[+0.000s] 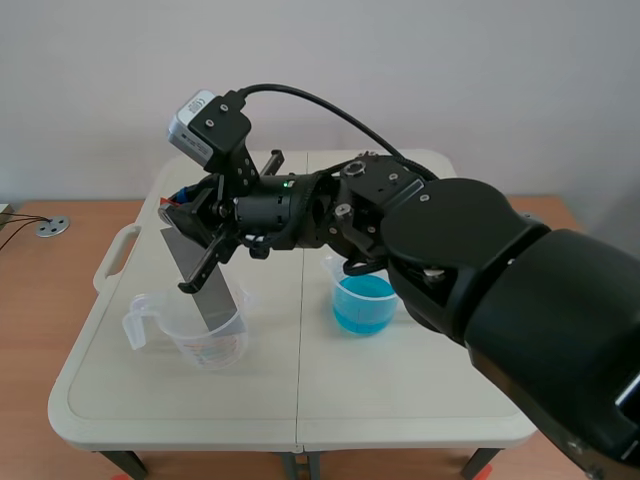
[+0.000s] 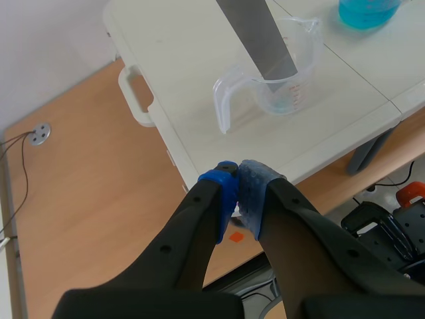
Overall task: Hold the metal plate by the orange handle, dip it into the blue solution, take it out and point at it, then put the plate back in the beaker on the left.
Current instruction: 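Lift the metal plate out of the left beaker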
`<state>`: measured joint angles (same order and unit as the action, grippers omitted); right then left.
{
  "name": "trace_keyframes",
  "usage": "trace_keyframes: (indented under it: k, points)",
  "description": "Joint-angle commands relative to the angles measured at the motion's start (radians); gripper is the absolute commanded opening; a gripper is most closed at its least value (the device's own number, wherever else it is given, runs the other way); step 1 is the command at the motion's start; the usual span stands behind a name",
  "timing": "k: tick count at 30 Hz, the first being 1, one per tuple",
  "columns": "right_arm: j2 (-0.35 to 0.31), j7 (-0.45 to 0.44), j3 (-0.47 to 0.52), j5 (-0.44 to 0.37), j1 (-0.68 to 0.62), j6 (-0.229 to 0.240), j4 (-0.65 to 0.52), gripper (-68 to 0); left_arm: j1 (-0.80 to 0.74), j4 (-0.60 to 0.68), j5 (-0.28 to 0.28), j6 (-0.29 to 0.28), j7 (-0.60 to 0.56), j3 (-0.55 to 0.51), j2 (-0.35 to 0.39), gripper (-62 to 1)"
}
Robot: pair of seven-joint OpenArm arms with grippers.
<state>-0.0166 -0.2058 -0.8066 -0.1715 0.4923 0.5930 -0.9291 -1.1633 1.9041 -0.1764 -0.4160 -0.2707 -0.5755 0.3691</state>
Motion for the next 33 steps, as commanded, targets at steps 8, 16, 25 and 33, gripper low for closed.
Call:
trace_keyframes:
  k: [8,16,25,33]
  points:
    - [-0.038,-0.051,0.007,-0.014,0.016,0.134,-0.06,-66.4,0.003,0.006,-0.013,0.002,-0.018,0.001,-0.003,-57.8]
    - [-0.103,-0.071,0.007,-0.015,-0.034,0.15,-0.196,-66.4,0.003,0.006,-0.013,0.002,-0.018,0.001,-0.003,-57.8]
    - [-0.157,-0.058,0.026,-0.016,-0.076,0.145,-0.357,-66.4,0.003,0.006,-0.013,0.002,-0.021,0.001,-0.003,-57.8]
    - [-0.198,-0.026,0.036,-0.016,-0.086,0.106,-0.478,-66.3,0.003,0.006,-0.013,0.002,-0.033,0.001,-0.002,-57.8]
